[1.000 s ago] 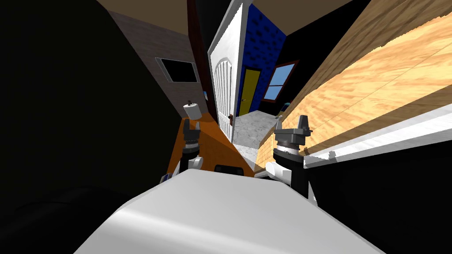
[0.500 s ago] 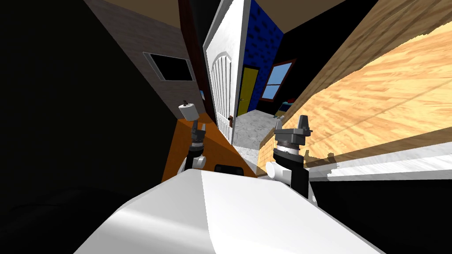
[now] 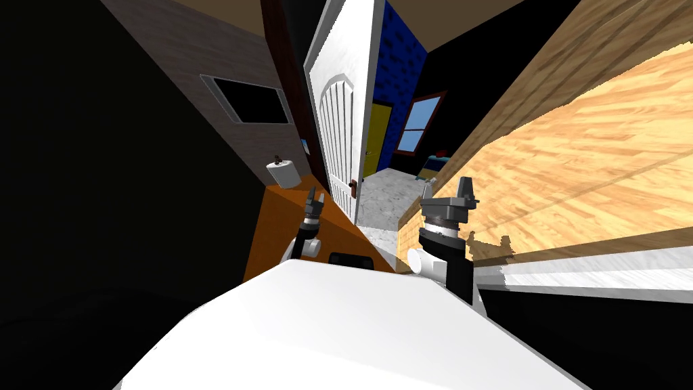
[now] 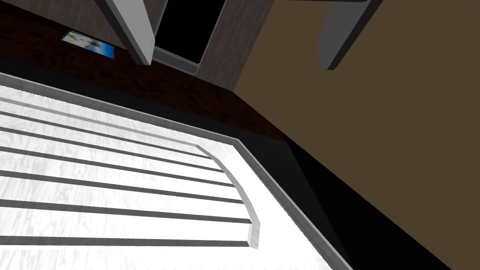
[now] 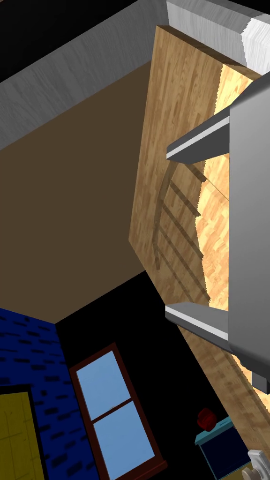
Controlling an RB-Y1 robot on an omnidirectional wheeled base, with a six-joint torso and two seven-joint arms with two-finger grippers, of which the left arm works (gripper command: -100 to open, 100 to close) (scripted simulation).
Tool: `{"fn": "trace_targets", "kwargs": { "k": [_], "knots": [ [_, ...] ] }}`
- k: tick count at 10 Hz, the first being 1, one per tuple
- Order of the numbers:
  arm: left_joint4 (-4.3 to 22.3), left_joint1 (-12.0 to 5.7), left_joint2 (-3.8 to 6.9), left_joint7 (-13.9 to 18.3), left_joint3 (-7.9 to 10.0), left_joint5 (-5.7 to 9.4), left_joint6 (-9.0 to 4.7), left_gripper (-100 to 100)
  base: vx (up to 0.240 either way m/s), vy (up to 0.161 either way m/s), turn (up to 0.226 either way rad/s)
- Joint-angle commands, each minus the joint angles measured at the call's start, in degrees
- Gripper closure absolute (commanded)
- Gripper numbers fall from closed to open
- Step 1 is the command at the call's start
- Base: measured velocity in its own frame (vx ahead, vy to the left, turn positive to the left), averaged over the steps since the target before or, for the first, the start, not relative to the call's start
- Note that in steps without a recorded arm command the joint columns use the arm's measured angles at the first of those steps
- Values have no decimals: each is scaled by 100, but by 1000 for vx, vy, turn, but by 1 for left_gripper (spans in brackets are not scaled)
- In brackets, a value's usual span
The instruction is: Push the door open
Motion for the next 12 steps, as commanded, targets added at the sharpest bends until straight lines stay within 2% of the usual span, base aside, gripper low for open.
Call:
{"fn": "trace_targets", "kwargs": {
  "k": [1, 3, 4, 12],
  "knots": [
    [164, -77, 44, 31, -112, 0, 48, -100, 94, 84, -100],
    [373, -196, 99, 69, -239, 5, 126, -100, 87, 76, -74],
    [591, -322, 153, 109, -372, 9, 208, -100, 131, 112, -173],
    [1488, -836, 361, 273, -917, 26, 542, -100, 88, 102, -95]
  ]
}}
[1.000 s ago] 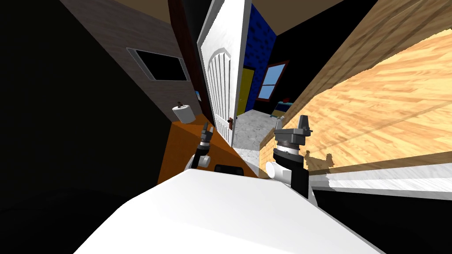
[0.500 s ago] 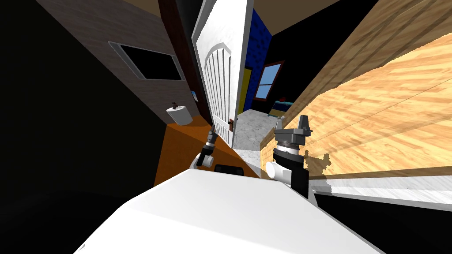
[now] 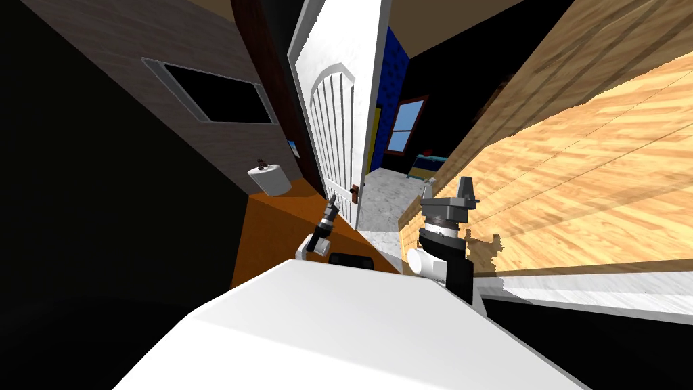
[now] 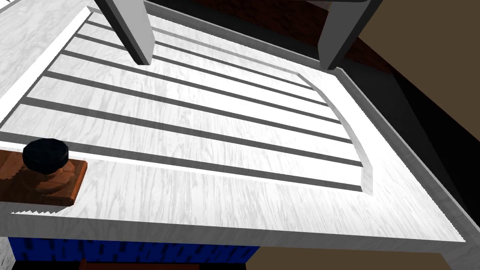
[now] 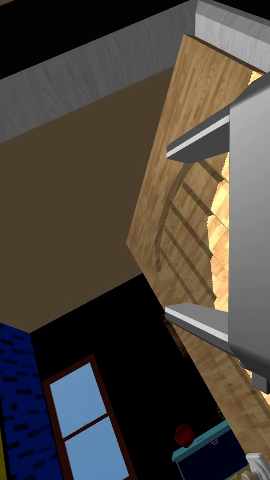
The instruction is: Push the door open
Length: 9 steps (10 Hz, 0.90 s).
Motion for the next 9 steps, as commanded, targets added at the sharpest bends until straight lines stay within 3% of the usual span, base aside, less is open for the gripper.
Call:
{"fn": "trace_targets", "kwargs": {
  "k": [1, 2, 9],
  "knots": [
    [160, -76, 31, 25, -128, -4, 81, -100, 79, 96, -93],
    [379, -202, 78, 65, -261, 0, 162, -100, 112, 128, -170],
    [1095, -612, 226, 196, -697, 14, 429, -100, 86, 105, -88]
  ]
}}
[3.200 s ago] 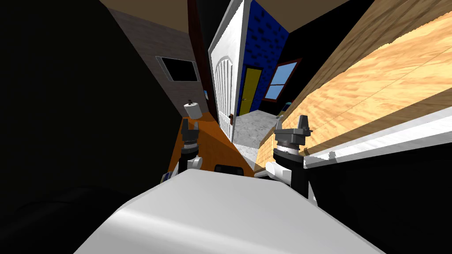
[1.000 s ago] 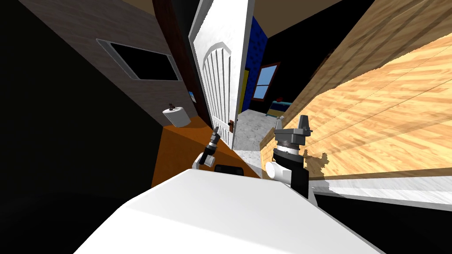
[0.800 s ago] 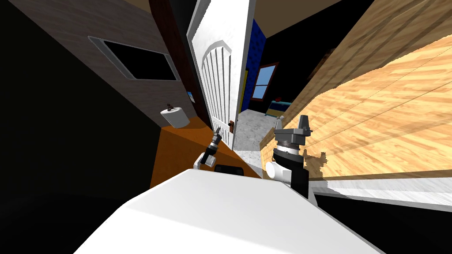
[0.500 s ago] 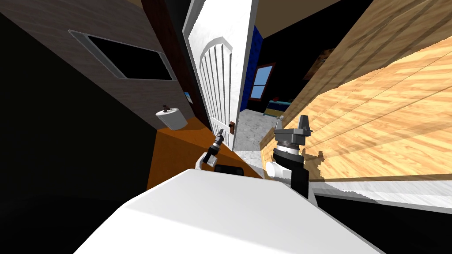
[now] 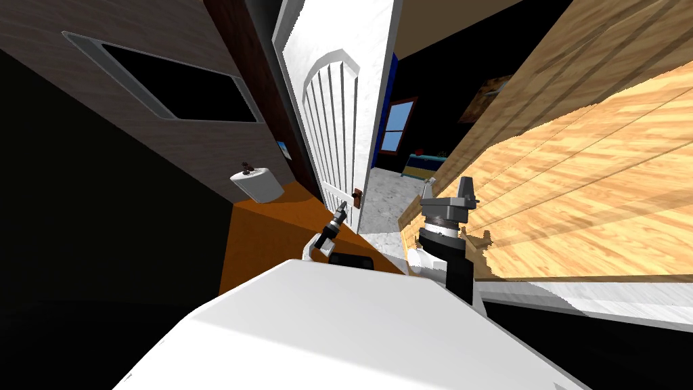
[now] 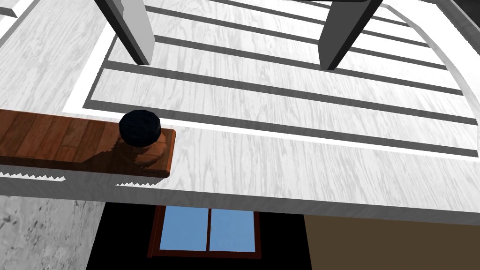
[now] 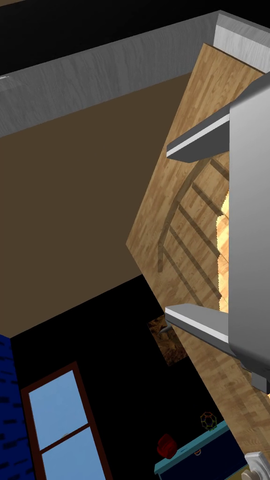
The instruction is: Push the door open
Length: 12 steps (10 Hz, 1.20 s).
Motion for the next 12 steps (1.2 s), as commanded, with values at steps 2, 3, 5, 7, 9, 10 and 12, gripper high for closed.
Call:
{"fn": "trace_targets", "kwargs": {
  "k": [2, 3, 5, 7, 9, 10, 12],
  "knots": [
    [285, -127, 32, 31, -160, -3, 56, -100, 62, 93, -72],
    [448, -221, 64, 61, -259, 0, 117, -100, 110, 131, -114],
    [608, -312, 95, 90, -356, 3, 176, -100, 100, 120, -88],
    [801, -423, 132, 125, -473, 7, 248, -100, 104, 107, -82],
    [994, -534, 168, 161, -591, 10, 320, -100, 87, 97, -74],
    [1074, -580, 183, 176, -640, 12, 350, -100, 102, 126, -70],
    [1097, -591, 135, 157, -576, 13, 325, -100, 78, 11, -34]
  ]
}}
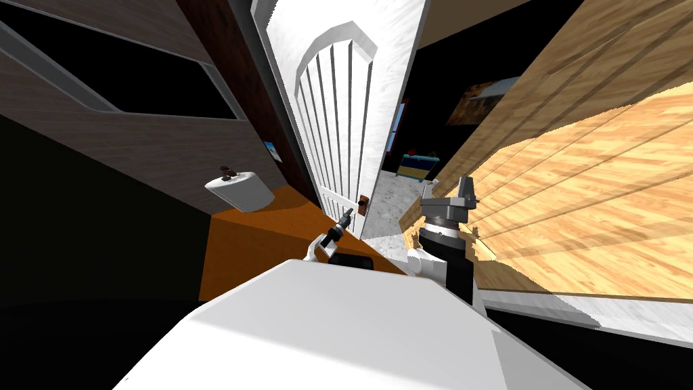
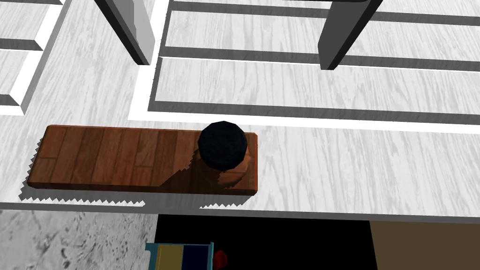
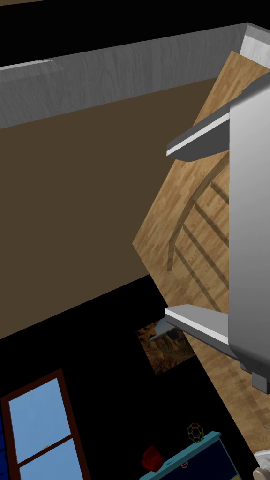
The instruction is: Push the door open
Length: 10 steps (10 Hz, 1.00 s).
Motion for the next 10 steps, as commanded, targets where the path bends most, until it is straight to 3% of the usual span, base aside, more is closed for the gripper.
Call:
{"fn": "trace_targets", "kwargs": {
  "k": [1, 5, 7, 8, 10],
  "knots": [
    [71, -37, -41, -12, 29, 1, -17, -100, 174, -93, -40],
    [339, -169, -187, -53, 151, 6, -77, -100, 195, -116, -44],
    [349, -173, -194, -56, 156, 5, -81, -100, 130, -80, -16],
    [349, -173, -194, -56, 156, 5, -81, 100, -8, 7, 4],
    [349, -173, -194, -56, 156, 5, -81, 100, -16, 15, -19]
  ]
}}
